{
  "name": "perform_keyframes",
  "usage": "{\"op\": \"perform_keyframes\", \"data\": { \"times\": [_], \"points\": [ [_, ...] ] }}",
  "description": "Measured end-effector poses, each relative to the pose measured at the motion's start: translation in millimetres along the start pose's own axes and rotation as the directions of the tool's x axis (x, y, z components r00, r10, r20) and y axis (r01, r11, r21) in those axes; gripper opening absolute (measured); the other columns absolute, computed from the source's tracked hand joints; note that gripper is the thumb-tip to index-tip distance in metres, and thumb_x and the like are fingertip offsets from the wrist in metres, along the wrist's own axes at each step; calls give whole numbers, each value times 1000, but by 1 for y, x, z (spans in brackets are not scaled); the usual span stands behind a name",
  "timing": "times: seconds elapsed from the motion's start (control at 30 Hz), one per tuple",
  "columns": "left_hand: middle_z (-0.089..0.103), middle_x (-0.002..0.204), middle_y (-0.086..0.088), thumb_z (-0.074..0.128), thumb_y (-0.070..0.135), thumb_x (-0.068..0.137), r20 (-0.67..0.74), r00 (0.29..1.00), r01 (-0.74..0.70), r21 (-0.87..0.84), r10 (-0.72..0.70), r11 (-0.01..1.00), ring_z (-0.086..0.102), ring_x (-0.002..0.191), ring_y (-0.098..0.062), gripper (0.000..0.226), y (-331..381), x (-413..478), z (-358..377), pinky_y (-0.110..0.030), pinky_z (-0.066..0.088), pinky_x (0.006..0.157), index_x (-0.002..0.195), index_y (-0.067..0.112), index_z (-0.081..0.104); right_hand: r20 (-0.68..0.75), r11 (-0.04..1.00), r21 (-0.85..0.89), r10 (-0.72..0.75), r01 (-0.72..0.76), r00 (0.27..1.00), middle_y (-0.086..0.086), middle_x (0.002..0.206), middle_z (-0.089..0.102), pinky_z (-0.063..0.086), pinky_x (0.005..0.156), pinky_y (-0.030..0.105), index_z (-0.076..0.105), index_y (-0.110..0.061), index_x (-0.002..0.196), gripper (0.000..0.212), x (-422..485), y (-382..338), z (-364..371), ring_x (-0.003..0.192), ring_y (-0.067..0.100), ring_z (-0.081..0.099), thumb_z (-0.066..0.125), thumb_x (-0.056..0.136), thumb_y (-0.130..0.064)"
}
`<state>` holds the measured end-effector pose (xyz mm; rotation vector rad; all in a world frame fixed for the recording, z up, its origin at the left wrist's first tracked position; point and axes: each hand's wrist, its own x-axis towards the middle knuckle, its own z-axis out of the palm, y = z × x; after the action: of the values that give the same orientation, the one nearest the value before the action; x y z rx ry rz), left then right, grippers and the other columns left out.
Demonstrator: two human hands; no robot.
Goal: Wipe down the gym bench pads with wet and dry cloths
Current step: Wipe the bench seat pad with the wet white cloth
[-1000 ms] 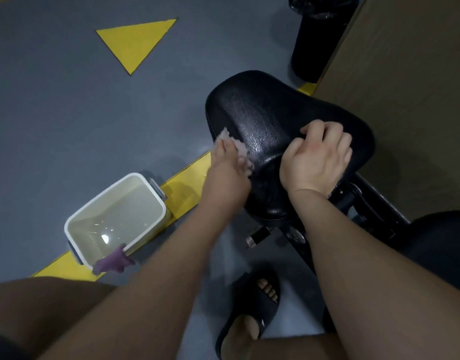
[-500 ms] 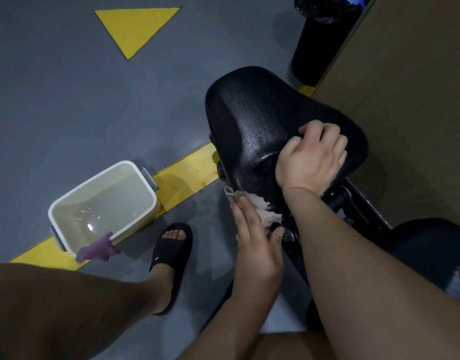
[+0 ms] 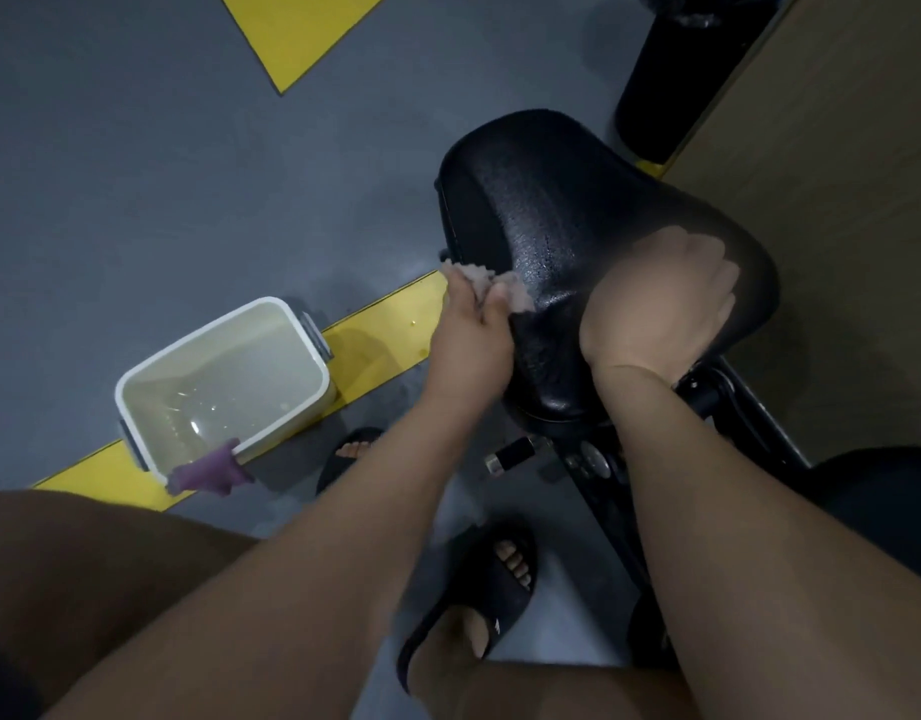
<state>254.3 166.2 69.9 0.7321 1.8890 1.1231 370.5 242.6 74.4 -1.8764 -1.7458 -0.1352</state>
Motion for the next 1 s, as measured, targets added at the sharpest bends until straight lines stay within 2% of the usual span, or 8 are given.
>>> {"op": "perform_keyframes", "data": {
  "times": [0.1,0.17,0.3,0.5,0.63,0.7,0.83,1.0],
  "points": [
    [65,103,3,44,28,107,38,995,92,-69,-89,993,61,97,-11,23,7,52,-15,-31,44,97,116,11,56,-8,1000,-5,0,-1,1000,7,114,59,39,87,42,62,-18,100,23,0,0,1,101,31,52,44,86,-20],
    [66,100,5,44,27,107,60,990,135,-149,-127,980,61,93,-10,19,9,72,-19,-33,46,96,104,17,59,-10,1000,-10,3,-3,1000,7,114,59,40,86,42,62,-18,99,23,1,0,1,101,31,53,44,86,-21],
    [62,131,6,40,25,108,5,997,81,-137,-81,987,55,123,-13,44,0,34,-4,-23,36,106,151,16,38,-3,1000,0,2,-2,1000,9,113,60,40,85,44,62,-17,99,22,1,-2,-1,99,32,52,45,85,-21],
    [50,149,3,44,28,106,-21,991,120,-243,-129,963,48,135,-12,59,6,-24,11,-19,37,110,160,23,21,-5,1000,-7,5,-5,1000,9,113,59,38,85,43,62,-16,99,21,0,-2,-2,99,33,52,48,84,-18],
    [60,96,2,49,13,102,-44,989,119,-360,-145,925,59,81,6,9,14,44,3,-18,45,83,96,6,48,-8,1000,-15,8,-8,1000,9,114,60,37,86,43,62,-15,99,22,1,-3,-1,100,34,52,48,83,-18],
    [60,94,8,46,8,105,-39,986,135,-373,-161,918,57,82,10,24,23,82,-8,-16,40,88,82,18,47,-10,1000,-21,2,-2,1000,9,115,59,37,86,42,62,-15,100,22,1,-3,1,100,34,52,48,83,-19],
    [66,123,4,46,10,104,-34,990,119,-331,-138,936,59,116,-11,22,20,102,-15,-27,39,111,105,27,59,-9,1000,-31,2,-2,1000,9,115,59,37,85,43,62,-16,100,22,2,-3,3,100,34,52,48,83,-20],
    [66,113,12,48,14,104,53,993,122,-366,-110,923,60,105,3,28,5,23,-10,-15,44,95,130,25,53,-7,999,-33,-1,1,1000,9,115,59,37,85,43,61,-16,99,21,0,-4,1,100,33,52,48,83,-20]
  ]
}}
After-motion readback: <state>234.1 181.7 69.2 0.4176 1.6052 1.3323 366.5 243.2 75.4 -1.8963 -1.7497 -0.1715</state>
